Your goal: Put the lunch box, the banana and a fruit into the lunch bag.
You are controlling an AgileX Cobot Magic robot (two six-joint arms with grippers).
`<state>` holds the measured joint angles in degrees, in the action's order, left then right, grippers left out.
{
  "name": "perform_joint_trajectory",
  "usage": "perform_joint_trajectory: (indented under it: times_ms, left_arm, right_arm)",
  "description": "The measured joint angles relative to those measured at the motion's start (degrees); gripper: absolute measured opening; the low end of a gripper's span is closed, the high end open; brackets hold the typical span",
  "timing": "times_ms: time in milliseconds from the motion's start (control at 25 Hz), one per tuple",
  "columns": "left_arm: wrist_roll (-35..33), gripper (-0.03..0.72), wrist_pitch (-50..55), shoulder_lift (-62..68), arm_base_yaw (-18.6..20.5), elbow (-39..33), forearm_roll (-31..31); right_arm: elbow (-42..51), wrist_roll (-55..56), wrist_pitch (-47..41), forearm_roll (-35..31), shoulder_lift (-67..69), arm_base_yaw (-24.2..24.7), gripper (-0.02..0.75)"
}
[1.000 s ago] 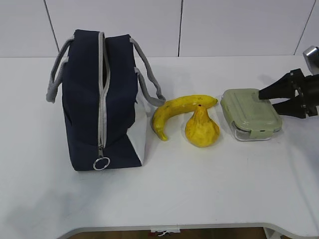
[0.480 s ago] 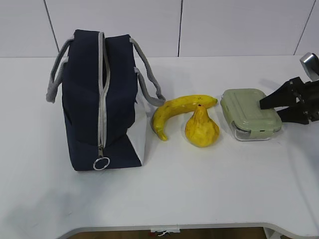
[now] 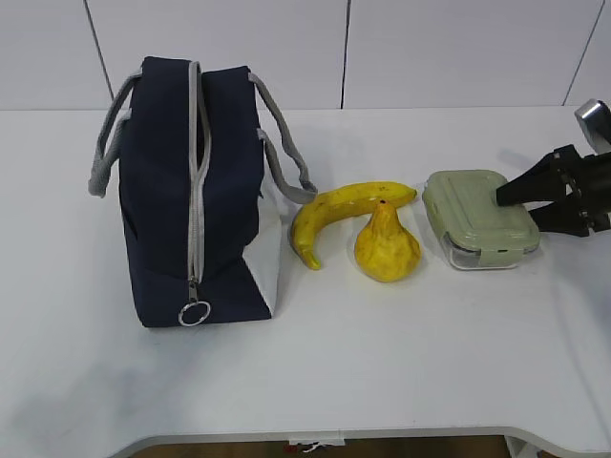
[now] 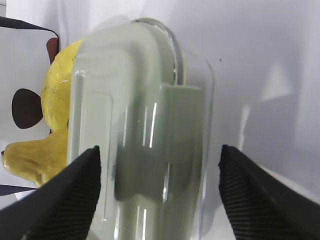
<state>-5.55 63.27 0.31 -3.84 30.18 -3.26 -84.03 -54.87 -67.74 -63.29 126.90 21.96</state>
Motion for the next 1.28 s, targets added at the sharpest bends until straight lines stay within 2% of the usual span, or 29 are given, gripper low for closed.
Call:
perform_joint_trajectory:
  times_ms: [800, 1120, 1280]
  left_arm:
    - [0.00, 0.239, 0.00, 0.00, 0.00, 0.00, 0.00]
    - [0.00, 0.239, 0.00, 0.00, 0.00, 0.00, 0.00]
    - [0.00, 0.239, 0.00, 0.00, 0.00, 0.00, 0.00]
  right_arm:
    - [-0.04, 0.07, -0.10, -1.24, 1.43, 0.00, 0.580]
    - [-0.26, 1.25, -0.85, -1.72, 1.43, -0.09, 0.433]
    - [-0.26, 3.50, -1.12, -1.85, 1.43, -0.09, 0.410]
